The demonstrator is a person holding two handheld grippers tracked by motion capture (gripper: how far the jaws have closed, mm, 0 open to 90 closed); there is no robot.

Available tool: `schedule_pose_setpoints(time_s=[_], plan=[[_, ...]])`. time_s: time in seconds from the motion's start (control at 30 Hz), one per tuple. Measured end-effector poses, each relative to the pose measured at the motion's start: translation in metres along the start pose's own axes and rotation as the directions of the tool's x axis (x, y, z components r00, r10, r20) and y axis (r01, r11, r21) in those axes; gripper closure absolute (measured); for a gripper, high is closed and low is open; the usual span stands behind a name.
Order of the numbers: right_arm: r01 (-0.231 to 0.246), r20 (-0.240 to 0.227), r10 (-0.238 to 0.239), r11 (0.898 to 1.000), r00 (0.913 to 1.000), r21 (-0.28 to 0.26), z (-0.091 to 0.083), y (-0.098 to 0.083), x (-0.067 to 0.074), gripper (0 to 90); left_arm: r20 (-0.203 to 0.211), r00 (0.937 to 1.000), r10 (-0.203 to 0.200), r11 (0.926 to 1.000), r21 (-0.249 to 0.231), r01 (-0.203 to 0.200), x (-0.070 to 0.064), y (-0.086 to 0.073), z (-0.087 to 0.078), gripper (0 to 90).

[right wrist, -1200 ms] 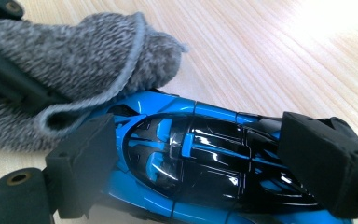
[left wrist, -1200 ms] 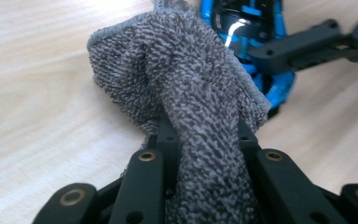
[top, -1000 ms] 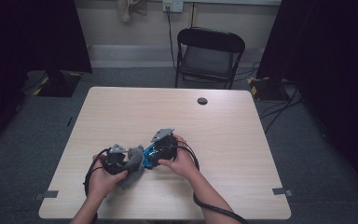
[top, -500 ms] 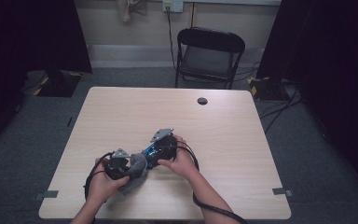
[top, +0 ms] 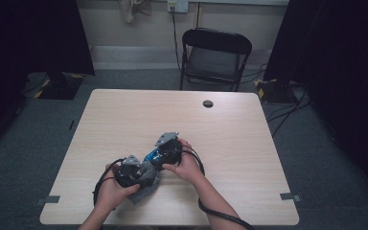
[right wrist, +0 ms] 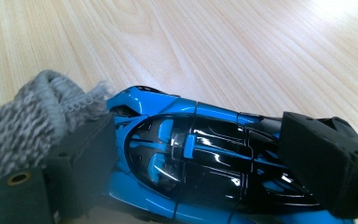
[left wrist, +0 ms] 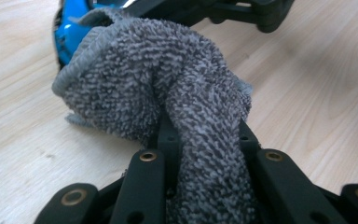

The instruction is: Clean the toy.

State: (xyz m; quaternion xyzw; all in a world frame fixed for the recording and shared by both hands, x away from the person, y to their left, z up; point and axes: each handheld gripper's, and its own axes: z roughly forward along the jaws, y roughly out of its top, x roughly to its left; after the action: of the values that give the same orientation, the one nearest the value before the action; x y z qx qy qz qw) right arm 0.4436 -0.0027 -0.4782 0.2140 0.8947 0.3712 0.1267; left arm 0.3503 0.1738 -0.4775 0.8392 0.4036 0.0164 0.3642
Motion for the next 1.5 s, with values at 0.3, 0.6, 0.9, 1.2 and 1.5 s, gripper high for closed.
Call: schedule_pose_setpoints(time_s=[0.3,0.6,0.9,1.2,1.5], plan=[[0.001,-0.002,-0.001,1.0,1.0,-0.002,0.0,0.0,0.0,12.1,0.012,0.9988,0.047,0.9989,0.005,-0.047,-0.004,0.002,0.003,72.4],[-0.001,-0.002,0.001,1.0,1.0,-0.005,0.0,0.0,0.0,12.1,0.067,0.9937,0.09,0.9959,0.005,-0.09,-0.013,0.005,0.008,72.3],[0.0,-0.001,0.0,1.0,1.0,-0.009,0.0,-0.001,0.0,12.1,0.114,0.9891,0.093,0.9956,0.004,-0.094,-0.025,0.01,0.011,72.3],[-0.002,0.0,0.002,1.0,1.0,-0.01,0.0,-0.001,0.001,12.1,0.108,0.9919,0.067,0.9978,-0.003,-0.067,-0.01,0.007,-0.01,72.4],[-0.01,0.001,0.01,1.0,0.9999,-0.011,0.0,0.0,0.001,12.2,0.125,0.9918,0.025,0.9996,-0.016,-0.023,0.007,0.005,-0.032,72.4]])
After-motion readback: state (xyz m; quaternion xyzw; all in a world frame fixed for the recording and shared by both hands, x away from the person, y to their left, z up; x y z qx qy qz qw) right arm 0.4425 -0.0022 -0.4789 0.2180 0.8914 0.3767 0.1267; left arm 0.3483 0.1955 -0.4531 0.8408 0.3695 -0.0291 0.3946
